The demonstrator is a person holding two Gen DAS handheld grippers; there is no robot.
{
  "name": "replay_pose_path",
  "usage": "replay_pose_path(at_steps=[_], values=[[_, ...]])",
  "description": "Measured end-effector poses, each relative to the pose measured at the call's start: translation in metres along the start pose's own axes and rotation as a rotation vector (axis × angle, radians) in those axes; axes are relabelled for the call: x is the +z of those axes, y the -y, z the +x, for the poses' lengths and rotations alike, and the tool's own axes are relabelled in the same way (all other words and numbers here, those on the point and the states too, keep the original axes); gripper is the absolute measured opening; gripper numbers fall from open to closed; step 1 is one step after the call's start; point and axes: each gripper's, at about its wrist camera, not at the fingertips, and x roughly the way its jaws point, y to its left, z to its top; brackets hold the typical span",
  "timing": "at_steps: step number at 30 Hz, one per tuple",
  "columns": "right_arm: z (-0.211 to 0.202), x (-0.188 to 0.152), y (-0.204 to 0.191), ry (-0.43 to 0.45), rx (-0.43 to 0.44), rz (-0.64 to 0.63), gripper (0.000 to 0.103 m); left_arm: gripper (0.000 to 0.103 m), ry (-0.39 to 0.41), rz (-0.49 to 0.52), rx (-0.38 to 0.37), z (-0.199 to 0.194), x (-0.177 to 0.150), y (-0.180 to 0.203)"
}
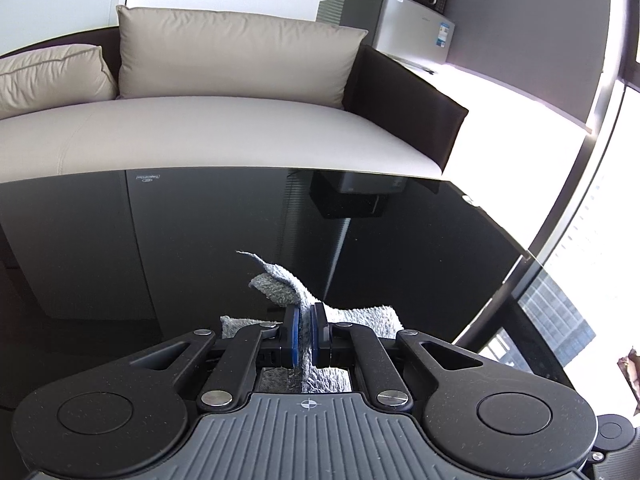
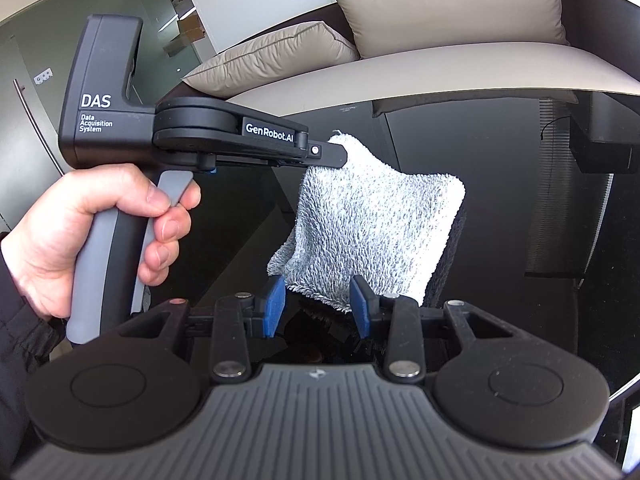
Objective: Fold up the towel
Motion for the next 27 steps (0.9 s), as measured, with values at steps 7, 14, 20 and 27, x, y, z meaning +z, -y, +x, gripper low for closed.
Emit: replay_pose_path(at_steps=[7,14,20,27], values=[[-0.004,-0.005,0.002,0.002,-0.005,0.000,0.038,0.005,-0.017,0.010,0.034,0.001,0.000,-0.003],[-0.006,-0.005,0.003,0.008,-0.007,0.005,0.038,0.009,-0.044,-0.003,0.059,0.017,-0.010,-0.016],[-0.009,-0.004,0.004,0.015,-0.005,0.009,0.038,0.025,-0.059,-0.027,0.057,0.016,-0.016,-0.023],[-0.011,0.002,0.004,0.037,-0.017,0.011,0.038,0.033,-0.039,-0.050,0.028,-0.015,-0.031,-0.025]])
